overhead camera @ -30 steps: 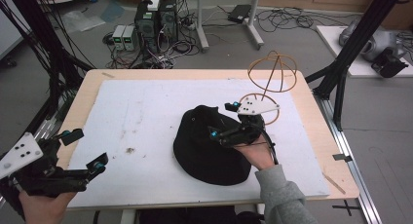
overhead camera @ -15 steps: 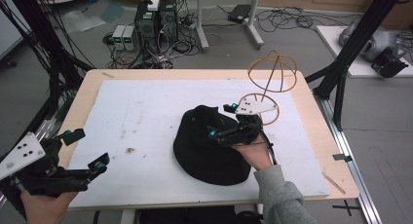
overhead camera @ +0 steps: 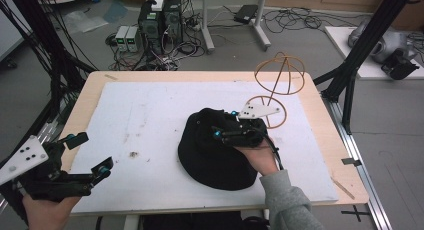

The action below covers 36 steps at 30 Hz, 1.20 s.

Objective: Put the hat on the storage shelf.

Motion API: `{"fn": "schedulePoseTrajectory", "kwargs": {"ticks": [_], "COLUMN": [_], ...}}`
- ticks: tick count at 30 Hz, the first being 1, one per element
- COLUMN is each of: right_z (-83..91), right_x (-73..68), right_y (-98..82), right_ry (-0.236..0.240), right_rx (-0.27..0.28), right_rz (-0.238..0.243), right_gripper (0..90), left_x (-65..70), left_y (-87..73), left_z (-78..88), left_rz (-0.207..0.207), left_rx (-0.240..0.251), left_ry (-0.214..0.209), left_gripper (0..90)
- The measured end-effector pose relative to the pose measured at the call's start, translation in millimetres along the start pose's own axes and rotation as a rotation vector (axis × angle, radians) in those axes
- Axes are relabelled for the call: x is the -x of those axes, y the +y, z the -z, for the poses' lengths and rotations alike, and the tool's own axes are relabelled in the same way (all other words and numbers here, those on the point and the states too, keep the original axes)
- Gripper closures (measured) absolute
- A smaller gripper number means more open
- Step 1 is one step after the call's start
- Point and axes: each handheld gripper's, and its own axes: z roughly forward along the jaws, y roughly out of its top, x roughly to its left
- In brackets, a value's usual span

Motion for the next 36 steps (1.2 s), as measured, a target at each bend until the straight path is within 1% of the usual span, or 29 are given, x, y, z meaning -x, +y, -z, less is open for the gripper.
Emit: {"fn": "schedulePoseTrajectory", "kwargs": {"ticks": [1,2,3,4,5,7,9,10,13,28,33,36], "right_z": [0.5,1.1,1.1,1.9,2.4,2.8,2.1,2.1,1.9,3.0,6.1,9.8], "right_x": [0.9,1.1,1.1,0.7,0.4,-1.1,-1.7,-2.2,-2.7,-3.6,-4.5,-5.0], "right_y": [-0.1,0.1,0.1,0.4,0.6,1.0,1.4,1.4,1.7,2.9,5.2,8.4], "right_ry": [0.002,0.002,0.002,-0.007,-0.008,-0.015,-0.012,-0.011,-0.013,-0.014,-0.017,-0.014], "right_rx": [-0.002,-0.004,-0.004,-0.008,-0.012,-0.019,-0.023,-0.027,-0.027,-0.033,-0.039,-0.032], "right_rz": [-0.002,-0.002,-0.002,0.001,0.003,0.011,0.019,0.014,0.020,0.016,0.013,0.018], "right_gripper": [50.3,54.9,54.9,63.9,69.9,77.1,80.3,81.5,83.5,84.8,86.0,86.7], "left_x": [-0.2,-0.8,-0.8,-1.0,-0.9,-0.7,-0.6,-0.8,-0.6,-0.3,-0.3,0.0], "left_y": [-0.1,-0.4,-0.4,-0.5,-0.5,-0.5,-0.6,-0.4,-0.2,-0.3,-0.2,0.2], "left_z": [0.0,0.1,0.1,0.0,-0.2,-0.4,-0.4,-0.2,0.2,-0.5,-0.5,-0.4], "left_rz": [0.001,0.001,0.001,0.001,0.002,0.002,0.003,0.000,0.002,-0.001,0.000,-0.002], "left_rx": [0.001,0.000,0.000,-0.001,0.000,-0.002,-0.002,-0.002,0.001,0.000,0.000,0.000], "left_ry": [0.000,0.002,0.002,0.002,0.003,0.003,0.005,0.002,0.004,0.003,0.003,0.002], "left_gripper": [1.7,1.7,1.7,1.7,1.7,1.7,1.7,1.7,1.7,1.7,1.7,1.7]}}
